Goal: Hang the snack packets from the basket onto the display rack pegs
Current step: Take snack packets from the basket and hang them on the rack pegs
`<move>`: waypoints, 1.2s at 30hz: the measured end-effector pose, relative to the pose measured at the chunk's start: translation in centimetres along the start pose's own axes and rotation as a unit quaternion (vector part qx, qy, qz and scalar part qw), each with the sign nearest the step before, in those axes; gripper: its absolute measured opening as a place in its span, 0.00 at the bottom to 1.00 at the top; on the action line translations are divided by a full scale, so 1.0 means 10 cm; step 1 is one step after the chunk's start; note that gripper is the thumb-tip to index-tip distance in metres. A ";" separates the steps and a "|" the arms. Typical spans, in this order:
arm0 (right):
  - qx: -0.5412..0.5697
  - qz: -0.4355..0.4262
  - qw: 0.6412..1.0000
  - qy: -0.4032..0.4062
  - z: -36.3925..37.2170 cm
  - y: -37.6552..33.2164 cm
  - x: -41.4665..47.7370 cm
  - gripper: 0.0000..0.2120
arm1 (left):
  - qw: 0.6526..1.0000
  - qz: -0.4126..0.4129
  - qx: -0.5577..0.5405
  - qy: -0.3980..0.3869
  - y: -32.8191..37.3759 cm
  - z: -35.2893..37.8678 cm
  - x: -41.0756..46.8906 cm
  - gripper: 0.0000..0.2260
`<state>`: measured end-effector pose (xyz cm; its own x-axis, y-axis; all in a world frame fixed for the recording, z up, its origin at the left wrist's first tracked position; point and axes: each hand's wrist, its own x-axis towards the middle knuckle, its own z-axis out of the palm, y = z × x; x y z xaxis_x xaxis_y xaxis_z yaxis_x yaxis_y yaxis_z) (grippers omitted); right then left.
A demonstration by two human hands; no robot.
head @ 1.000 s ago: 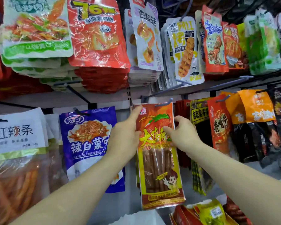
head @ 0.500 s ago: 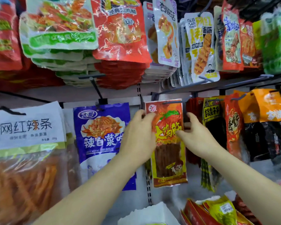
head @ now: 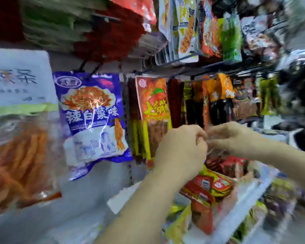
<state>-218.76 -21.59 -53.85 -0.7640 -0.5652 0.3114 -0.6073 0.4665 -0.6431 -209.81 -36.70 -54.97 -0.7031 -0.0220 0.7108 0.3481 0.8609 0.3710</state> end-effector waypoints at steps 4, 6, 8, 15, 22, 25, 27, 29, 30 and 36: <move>-0.087 0.124 0.988 -0.040 -0.56 0.33 -0.65 0.07 | 0.991 0.039 -0.124 -0.017 0.41 0.48 0.05 0.09; -0.132 0.190 0.972 -0.042 -0.90 0.44 -1.06 0.06 | 0.981 0.057 -0.171 -0.067 0.66 0.75 0.04 0.09; -0.178 0.238 0.954 -0.035 -1.20 0.53 -1.51 0.06 | 0.967 0.089 -0.193 -0.140 0.95 0.97 -0.02 0.11; -0.256 0.349 0.902 0.010 -1.93 1.01 -3.40 0.07 | 0.920 0.133 -0.250 -0.272 1.80 1.89 -0.77 0.14; -0.156 0.412 0.889 0.124 -2.15 2.06 -5.18 0.07 | 0.904 0.168 -0.170 -0.355 2.87 2.82 -1.45 0.11; -0.146 0.441 0.873 0.150 -2.28 2.54 -5.72 0.06 | 0.905 0.163 -0.157 -0.361 3.22 3.06 -1.54 0.11; -0.140 0.453 0.864 0.171 -2.39 2.85 -6.01 0.06 | 0.910 0.161 -0.159 -0.348 3.45 3.27 -1.56 0.08; -0.153 0.461 0.854 0.184 -2.50 3.12 -6.25 0.06 | 0.913 0.159 -0.150 -0.346 3.72 3.47 -1.56 0.08; -0.160 0.467 0.850 0.185 -2.54 3.22 -6.34 0.06 | 0.909 0.157 -0.143 -0.358 3.86 3.59 -1.57 0.08; -0.220 0.528 0.820 -0.024 -2.97 3.65 -6.61 0.24 | 0.847 0.240 -0.060 -0.471 4.82 4.52 -1.70 0.09</move>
<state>-196.92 52.95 -77.12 -0.9117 0.2899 -0.2911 0.3584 0.9076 -0.2186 -209.13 28.17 -76.20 -0.6251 0.7801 0.0267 0.7553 0.5959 0.2727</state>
